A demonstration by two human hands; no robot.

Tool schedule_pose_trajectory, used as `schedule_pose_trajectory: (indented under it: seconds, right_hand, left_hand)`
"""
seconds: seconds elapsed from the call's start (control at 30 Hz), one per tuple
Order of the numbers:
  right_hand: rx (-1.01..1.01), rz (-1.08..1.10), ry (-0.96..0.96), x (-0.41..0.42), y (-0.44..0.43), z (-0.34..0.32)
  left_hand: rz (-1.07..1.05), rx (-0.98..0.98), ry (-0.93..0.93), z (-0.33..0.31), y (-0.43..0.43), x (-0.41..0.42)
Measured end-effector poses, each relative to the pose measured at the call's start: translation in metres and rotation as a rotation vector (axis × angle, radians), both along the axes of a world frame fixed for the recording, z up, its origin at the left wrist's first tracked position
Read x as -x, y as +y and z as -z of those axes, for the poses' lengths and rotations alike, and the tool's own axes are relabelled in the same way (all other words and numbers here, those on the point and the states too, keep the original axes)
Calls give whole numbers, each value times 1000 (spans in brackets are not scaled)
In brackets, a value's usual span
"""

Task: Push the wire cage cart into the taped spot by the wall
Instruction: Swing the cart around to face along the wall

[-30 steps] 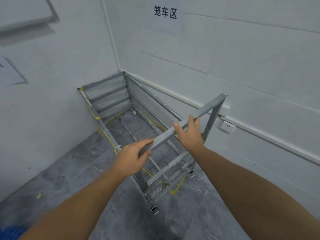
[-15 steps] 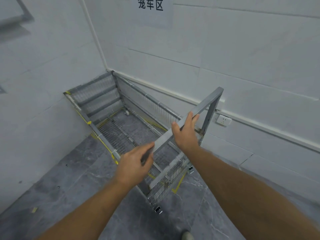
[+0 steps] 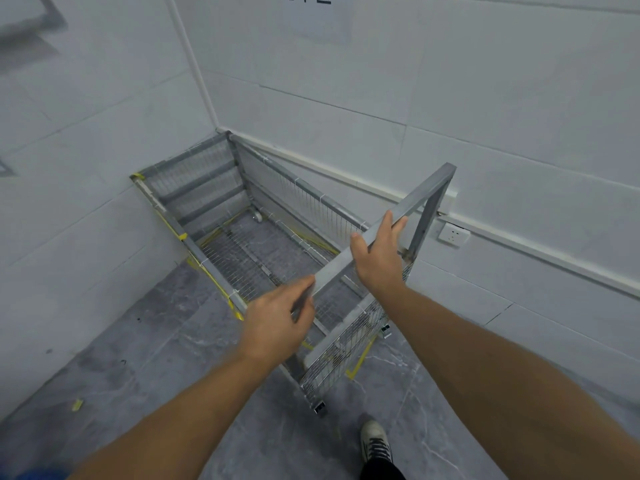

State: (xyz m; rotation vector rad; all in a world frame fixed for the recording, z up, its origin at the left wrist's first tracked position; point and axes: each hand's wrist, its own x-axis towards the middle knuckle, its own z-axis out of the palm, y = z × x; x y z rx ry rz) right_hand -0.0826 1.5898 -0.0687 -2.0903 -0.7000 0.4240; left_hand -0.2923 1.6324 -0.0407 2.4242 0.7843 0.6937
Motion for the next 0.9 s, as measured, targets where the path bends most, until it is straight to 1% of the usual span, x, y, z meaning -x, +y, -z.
schedule_pose_trajectory:
  seconds: [0.1,0.27,0.37,0.53,0.7,0.83,0.9]
  right_hand:
    - [40,5,-19,-25,2,-6]
    - [66,-2,-49,-66,3,-13]
    - [67,-6,-46,-73,5,-15]
    - [-6,20,-27,-66,1,-12]
    - [-31,110,20,-49,2,-13]
    - [-65,196,123,-26,-2,-17]
    - [-108,193,175,-12,-3,-17]
  left_hand:
    - [-23,34,-30,1,-1,-24]
    - [15,-2,-27,1,-1,-61]
    - [4,16,2,5,2,-71]
    - [61,27,23,10,5,-63]
    - [130,157,52,6,6,-55]
    - [181,311,1,8,13,-45]
    - [204,353,-21,9,15,-37]
